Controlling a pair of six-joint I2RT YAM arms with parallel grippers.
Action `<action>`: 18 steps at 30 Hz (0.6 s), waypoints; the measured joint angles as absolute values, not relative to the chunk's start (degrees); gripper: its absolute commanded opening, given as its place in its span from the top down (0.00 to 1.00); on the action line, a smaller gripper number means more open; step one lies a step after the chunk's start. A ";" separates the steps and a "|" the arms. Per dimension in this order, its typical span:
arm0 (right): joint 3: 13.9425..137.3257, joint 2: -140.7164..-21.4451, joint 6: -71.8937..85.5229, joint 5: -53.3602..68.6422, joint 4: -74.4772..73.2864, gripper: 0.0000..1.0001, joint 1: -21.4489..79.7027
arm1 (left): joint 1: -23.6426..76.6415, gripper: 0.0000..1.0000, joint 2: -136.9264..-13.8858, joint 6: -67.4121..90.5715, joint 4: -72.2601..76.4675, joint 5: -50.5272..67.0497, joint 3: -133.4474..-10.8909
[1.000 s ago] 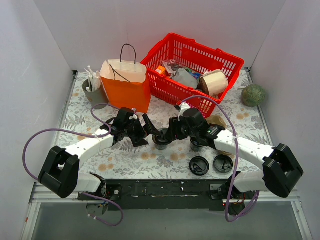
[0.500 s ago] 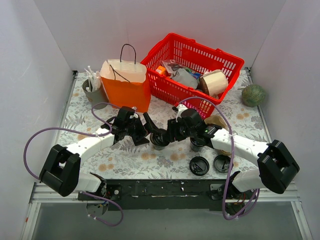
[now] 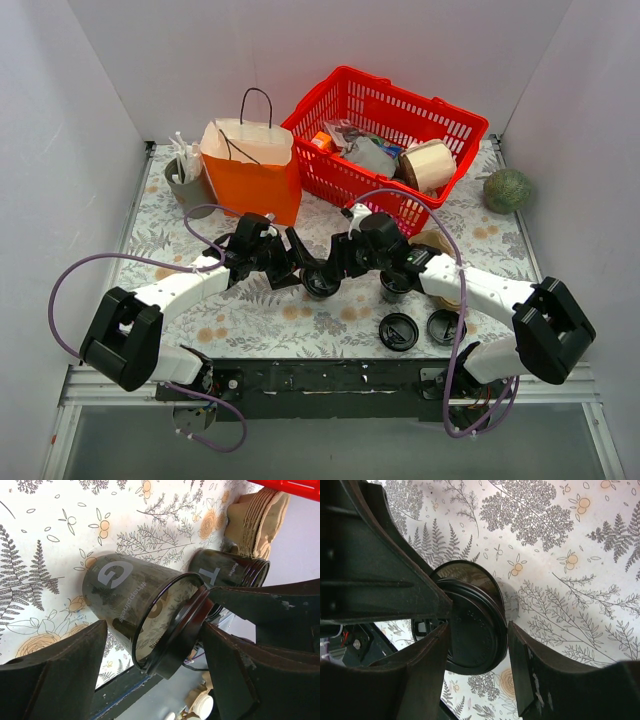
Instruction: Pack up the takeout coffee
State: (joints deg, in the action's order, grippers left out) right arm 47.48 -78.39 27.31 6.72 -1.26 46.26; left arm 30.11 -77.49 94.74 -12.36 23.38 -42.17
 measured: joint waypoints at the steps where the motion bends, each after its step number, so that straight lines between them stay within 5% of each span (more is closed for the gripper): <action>1: 47.83 -78.72 27.33 6.74 -1.10 0.42 46.26 | 30.11 0.32 -77.49 94.72 -12.36 23.38 -42.17; 18: 50.46 -78.63 25.89 2.52 -5.50 0.39 46.52 | 30.11 0.41 -77.49 94.06 -13.58 19.81 -43.16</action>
State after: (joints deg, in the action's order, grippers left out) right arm 50.46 -78.63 25.89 2.52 -5.50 46.52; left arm 30.11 -77.49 94.06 -13.58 19.81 -43.16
